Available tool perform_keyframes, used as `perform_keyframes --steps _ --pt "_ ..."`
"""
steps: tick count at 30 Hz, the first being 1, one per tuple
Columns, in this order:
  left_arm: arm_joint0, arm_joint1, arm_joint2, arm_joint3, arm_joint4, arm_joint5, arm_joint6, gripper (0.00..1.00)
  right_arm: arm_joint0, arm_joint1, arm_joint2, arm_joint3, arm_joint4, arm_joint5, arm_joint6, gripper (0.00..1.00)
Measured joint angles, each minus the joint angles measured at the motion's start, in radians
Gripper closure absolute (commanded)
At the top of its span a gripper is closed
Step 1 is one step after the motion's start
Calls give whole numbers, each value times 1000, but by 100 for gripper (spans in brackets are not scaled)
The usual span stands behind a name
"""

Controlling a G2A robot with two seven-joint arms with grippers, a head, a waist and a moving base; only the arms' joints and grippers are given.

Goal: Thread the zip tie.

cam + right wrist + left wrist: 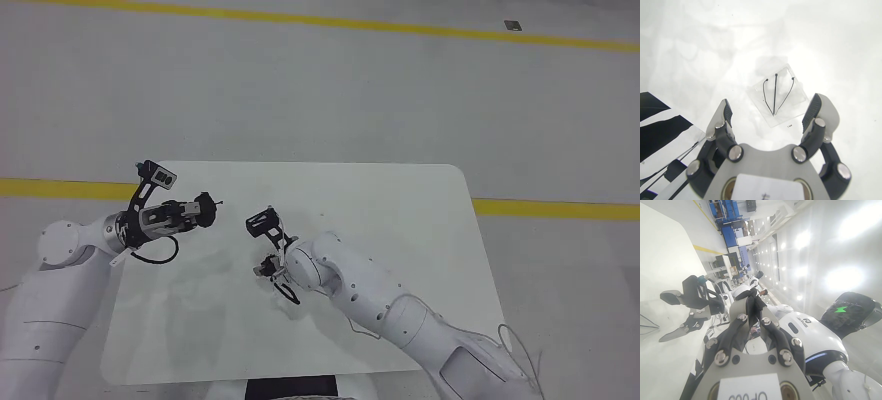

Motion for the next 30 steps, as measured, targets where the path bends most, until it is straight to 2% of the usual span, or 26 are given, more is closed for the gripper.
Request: perform_keyframes --steps 2,11,21,26,30 --pt "0 0 0 0 0 0 0 100 4 -5 -3 9 -6 -4 6 68" --pt "0 0 0 0 0 0 0 100 1 -20 -1 46 -11 -11 8 84" --pt "0 0 0 0 0 0 0 100 -16 -30 9 75 -25 -20 3 83" --pt "0 0 0 0 0 0 0 100 -20 -39 8 105 -23 -36 -15 76" --pt "0 0 0 0 0 0 0 100 -12 -50 0 136 -24 -46 -26 76"
